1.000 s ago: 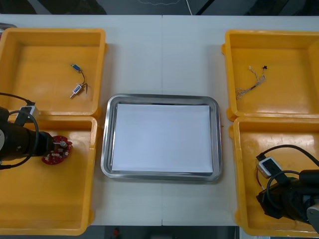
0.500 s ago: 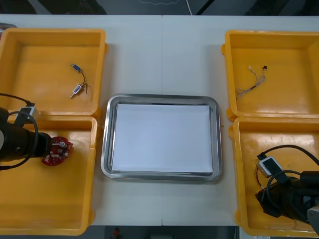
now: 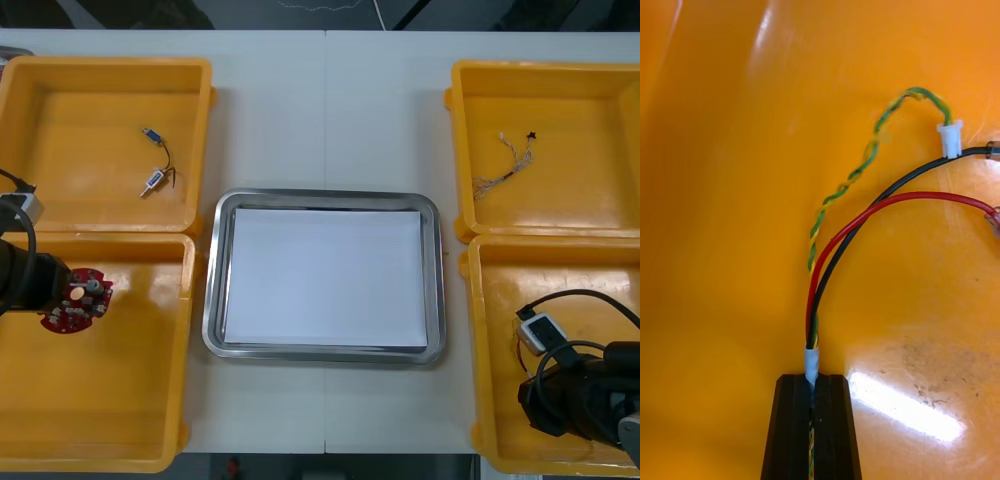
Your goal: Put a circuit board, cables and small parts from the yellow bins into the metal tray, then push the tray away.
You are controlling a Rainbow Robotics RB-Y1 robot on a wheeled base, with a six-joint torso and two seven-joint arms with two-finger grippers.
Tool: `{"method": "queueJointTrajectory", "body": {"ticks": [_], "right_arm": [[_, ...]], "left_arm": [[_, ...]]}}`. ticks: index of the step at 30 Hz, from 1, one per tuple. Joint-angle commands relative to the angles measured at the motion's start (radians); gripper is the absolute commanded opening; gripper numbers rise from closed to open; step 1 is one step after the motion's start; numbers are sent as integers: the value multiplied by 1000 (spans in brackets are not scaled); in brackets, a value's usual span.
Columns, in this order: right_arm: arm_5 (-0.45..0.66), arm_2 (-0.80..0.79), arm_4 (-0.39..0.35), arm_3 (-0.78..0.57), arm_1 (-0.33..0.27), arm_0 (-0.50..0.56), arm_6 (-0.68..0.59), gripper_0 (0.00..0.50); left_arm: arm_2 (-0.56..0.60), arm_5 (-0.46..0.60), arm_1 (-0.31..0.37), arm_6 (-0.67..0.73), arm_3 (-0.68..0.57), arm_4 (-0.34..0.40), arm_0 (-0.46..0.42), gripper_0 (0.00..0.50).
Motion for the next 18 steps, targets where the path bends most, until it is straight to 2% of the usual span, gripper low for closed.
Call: {"method": "queueJointTrajectory", "body": {"ticks": [1, 4, 6, 8, 14, 18], "right_arm": [[80, -85, -20, -111, -23, 27, -22, 0], [119, -111, -29, -148, -22, 24, -22, 0], [208, -166, -72, -216, -22, 7, -27, 0], [249, -194, -98, -242, -23, -4, -28, 0], [379, -309, -199, -334, -31, -42, -34, 0], [478, -389, -273, -380, -45, -91, -39, 0]], "left_arm": [[60, 109, -6, -43, -90, 66, -70, 0], [63, 149, -6, -35, -110, 91, -93, 0], [52, 215, -6, -17, -145, 129, -147, 0], [31, 220, -6, -9, -163, 135, -175, 1], [-110, 220, -6, 94, -226, 137, -270, 0], [-242, 220, -21, 190, -243, 137, -367, 0]]}}
